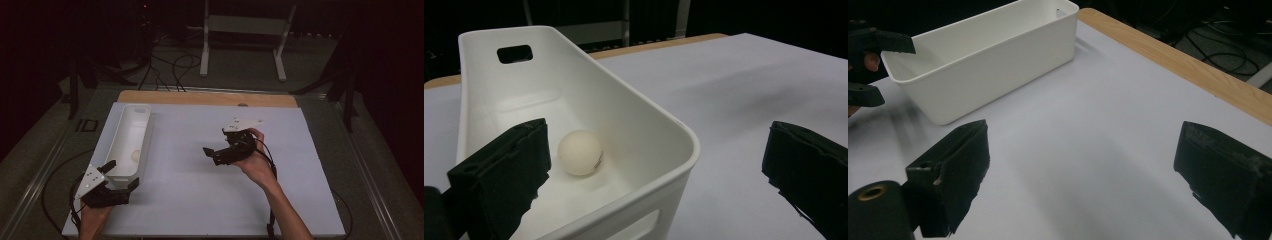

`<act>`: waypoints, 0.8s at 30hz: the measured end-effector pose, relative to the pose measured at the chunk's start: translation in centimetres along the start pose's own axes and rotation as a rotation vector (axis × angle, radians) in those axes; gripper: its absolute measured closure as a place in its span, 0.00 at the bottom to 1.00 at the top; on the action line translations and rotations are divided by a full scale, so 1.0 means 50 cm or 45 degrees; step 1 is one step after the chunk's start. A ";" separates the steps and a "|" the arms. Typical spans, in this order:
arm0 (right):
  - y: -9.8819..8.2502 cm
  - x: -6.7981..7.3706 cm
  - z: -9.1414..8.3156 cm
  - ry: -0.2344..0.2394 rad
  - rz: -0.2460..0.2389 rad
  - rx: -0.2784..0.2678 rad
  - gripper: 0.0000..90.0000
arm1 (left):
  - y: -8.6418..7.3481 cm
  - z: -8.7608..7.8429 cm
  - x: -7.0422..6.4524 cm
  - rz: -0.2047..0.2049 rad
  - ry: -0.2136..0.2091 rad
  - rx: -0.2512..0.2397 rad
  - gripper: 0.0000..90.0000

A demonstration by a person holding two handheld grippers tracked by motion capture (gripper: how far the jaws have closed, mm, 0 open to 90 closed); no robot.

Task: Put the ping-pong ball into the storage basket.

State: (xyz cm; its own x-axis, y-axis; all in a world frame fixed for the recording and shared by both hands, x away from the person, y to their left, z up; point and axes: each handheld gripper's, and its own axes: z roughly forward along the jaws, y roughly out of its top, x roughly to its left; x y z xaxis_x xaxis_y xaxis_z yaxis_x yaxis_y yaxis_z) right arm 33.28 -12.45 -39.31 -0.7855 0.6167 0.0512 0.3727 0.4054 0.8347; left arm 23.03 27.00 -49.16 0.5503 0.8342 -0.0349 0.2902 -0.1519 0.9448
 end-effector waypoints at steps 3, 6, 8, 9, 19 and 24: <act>-0.011 -0.006 -0.011 -0.013 0.012 -0.012 0.08 | 0.000 0.001 0.000 -0.002 0.003 0.001 0.00; -0.027 -0.013 -0.024 -0.025 0.035 -0.028 0.08 | 0.000 0.001 0.000 -0.003 0.006 0.001 0.00; -0.038 -0.017 -0.033 -0.032 0.044 -0.036 0.08 | 0.000 0.000 0.000 -0.002 0.008 0.001 0.00; -0.042 -0.018 -0.036 -0.035 0.043 -0.037 0.08 | 0.001 0.000 0.000 -0.004 0.008 0.003 0.00; -0.098 -0.039 -0.077 -0.093 0.081 -0.106 0.08 | 0.001 0.000 0.001 -0.019 0.013 0.001 0.00; -0.146 -0.051 -0.105 -0.129 0.106 -0.139 0.08 | 0.003 -0.002 0.005 -0.038 0.026 -0.002 0.00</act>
State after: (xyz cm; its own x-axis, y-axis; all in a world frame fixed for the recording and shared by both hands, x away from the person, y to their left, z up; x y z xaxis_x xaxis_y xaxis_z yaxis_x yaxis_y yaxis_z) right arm 29.96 -20.50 -42.64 -0.6984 0.7121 0.0720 0.3743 0.2777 0.8847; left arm 23.13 27.22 -49.01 0.5255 0.8489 -0.0565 0.3048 -0.1258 0.9441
